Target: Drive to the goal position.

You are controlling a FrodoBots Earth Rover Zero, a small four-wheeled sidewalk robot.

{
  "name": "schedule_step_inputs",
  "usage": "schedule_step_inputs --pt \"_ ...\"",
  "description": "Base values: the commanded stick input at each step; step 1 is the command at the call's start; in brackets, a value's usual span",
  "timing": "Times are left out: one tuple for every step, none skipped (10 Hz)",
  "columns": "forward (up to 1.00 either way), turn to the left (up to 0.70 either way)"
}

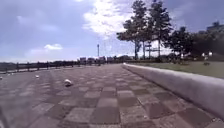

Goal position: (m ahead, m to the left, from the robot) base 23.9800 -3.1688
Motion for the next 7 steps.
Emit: schedule_step_inputs --pt "0.45 0.0" --pt "0.45 0.0" --pt "0.45 0.0" --pt "0.45 0.0" --pt "0.45 0.0" --pt "0.45 0.0" --pt "0.45 0.0"
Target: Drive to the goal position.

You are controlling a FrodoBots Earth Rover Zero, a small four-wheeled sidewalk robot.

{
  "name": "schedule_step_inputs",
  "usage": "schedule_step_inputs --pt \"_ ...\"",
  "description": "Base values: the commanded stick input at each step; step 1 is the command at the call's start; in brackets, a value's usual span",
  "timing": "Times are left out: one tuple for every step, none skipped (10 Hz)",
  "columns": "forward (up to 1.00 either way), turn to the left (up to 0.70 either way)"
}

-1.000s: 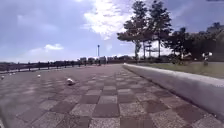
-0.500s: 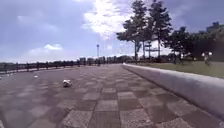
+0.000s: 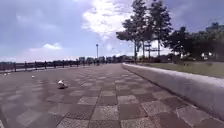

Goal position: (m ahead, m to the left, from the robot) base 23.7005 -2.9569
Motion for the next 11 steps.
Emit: schedule_step_inputs --pt "0.45 0.0" --pt "0.45 0.0" --pt "0.45 0.0" --pt "0.45 0.0" --pt "0.45 0.0" --pt "0.45 0.0" --pt "0.45 0.0" --pt "0.45 0.0" --pt "0.45 0.0" --pt "0.45 0.0" --pt "0.45 0.0"
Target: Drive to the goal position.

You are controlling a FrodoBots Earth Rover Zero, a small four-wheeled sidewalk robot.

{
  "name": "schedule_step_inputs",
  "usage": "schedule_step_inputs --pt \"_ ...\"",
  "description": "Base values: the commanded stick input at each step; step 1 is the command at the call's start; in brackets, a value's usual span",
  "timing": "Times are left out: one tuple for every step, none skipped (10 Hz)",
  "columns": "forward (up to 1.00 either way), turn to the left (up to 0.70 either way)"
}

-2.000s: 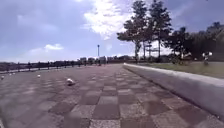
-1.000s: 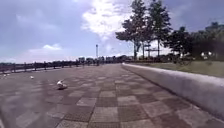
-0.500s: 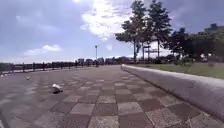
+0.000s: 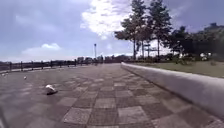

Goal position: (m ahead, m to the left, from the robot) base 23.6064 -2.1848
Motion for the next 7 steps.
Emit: schedule_step_inputs --pt "0.45 0.0" --pt "0.45 0.0" --pt "0.45 0.0" --pt "0.45 0.0" --pt "0.45 0.0" --pt "0.45 0.0" --pt "0.45 0.0"
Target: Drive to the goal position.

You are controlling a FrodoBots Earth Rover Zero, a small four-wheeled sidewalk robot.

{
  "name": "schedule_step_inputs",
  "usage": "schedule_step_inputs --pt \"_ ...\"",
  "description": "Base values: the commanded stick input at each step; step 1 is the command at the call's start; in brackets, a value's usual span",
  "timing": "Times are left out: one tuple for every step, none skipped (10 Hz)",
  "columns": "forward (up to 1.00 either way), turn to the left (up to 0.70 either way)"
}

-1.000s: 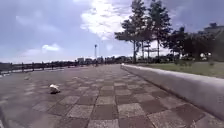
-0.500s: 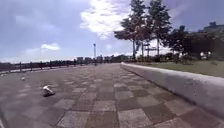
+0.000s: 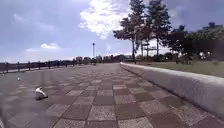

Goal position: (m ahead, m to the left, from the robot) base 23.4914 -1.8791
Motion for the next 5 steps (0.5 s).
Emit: schedule_step_inputs --pt "0.45 0.0" --pt "0.45 0.0" --pt "0.45 0.0" --pt "0.45 0.0" --pt "0.45 0.0"
